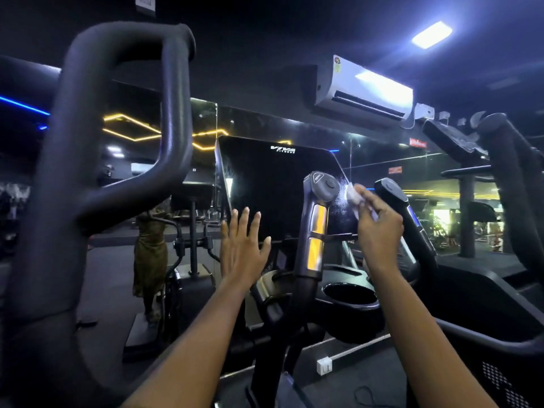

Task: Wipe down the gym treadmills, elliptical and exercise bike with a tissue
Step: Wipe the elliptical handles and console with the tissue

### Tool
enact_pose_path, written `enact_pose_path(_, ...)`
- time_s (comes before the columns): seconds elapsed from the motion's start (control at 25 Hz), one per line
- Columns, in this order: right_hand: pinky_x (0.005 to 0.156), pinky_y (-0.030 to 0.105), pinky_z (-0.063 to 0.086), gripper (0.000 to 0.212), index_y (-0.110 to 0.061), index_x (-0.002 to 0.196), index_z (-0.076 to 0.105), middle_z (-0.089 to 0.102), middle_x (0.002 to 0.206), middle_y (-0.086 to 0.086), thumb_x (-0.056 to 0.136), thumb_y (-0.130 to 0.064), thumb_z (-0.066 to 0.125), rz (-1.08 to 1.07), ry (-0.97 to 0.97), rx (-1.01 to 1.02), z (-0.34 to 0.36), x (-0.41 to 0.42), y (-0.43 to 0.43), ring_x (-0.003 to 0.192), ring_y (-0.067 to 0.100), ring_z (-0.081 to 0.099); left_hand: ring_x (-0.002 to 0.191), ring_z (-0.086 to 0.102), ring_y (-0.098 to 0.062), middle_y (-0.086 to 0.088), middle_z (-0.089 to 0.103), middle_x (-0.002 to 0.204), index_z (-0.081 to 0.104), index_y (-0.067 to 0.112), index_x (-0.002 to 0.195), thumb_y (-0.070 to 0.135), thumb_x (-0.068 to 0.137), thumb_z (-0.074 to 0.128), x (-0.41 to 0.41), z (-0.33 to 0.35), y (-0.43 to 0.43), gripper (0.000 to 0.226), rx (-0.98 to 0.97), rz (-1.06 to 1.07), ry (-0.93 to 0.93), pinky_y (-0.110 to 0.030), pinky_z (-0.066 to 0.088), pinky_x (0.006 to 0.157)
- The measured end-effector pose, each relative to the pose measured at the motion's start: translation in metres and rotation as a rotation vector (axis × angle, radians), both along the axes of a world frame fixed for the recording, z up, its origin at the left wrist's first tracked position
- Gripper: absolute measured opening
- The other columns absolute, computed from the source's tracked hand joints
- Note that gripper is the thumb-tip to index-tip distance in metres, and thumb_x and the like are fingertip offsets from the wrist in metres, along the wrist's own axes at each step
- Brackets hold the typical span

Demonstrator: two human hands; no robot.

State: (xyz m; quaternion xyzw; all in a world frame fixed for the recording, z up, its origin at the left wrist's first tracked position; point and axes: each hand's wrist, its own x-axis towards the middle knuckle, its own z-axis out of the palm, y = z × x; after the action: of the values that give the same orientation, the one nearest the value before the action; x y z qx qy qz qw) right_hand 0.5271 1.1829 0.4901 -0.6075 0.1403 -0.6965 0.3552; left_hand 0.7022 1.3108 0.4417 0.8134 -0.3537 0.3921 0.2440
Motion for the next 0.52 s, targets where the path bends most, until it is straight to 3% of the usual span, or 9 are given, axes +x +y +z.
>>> enact_pose_path(0.12,0.075,0.004,0.044,0.033,-0.018,0.115,0.066,0.067,0.099,-0.005,0.089,-0.001,0.056,0.107,-0.037,-0.168,0.01,-0.004,0.054,0.075,-0.009,0.059,0.147,0.001,-0.024,-0.007,0.01,0.16,0.016,0.019,0.152,0.04,0.099,0.038,-0.016,-0.019,0.019,0.061,-0.085,0.032,0.031,-0.04,-0.006,0.117)
enact_pose_path(0.28,0.08,-0.002,0.036,0.034,-0.007,0.114,0.067,0.068,0.105,-0.002,0.085,0.007,0.055,0.173,0.067,-0.364,0.001,0.036,0.106,0.091,-0.006,0.055,0.145,0.015,-0.024,-0.008,0.024,0.155,0.023,0.015,0.15,0.042,0.096,0.035,-0.009,-0.026,0.025,0.061,-0.256,-0.077,0.215,-0.045,0.005,0.119)
enact_pose_path(0.4,0.078,-0.007,0.032,0.035,-0.007,0.118,0.064,0.066,0.115,0.004,0.089,0.006,0.051,0.228,0.112,-0.129,-0.014,0.076,0.116,0.104,0.005,0.058,0.142,0.023,-0.027,-0.012,0.026,0.155,0.02,0.019,0.151,0.046,0.098,0.031,-0.001,-0.006,0.018,0.061,-0.57,-0.28,0.538,-0.048,0.022,0.115)
enact_pose_path(0.52,0.079,0.002,0.034,0.037,-0.006,0.121,0.061,0.064,0.109,0.005,0.092,0.007,0.042,0.291,0.036,0.181,-0.024,0.102,0.109,0.104,0.011,0.056,0.141,0.026,-0.03,-0.012,0.024,0.156,0.01,0.026,0.152,0.047,0.1,0.031,0.005,0.011,0.013,0.06,-0.681,-0.373,0.756,-0.051,0.026,0.113)
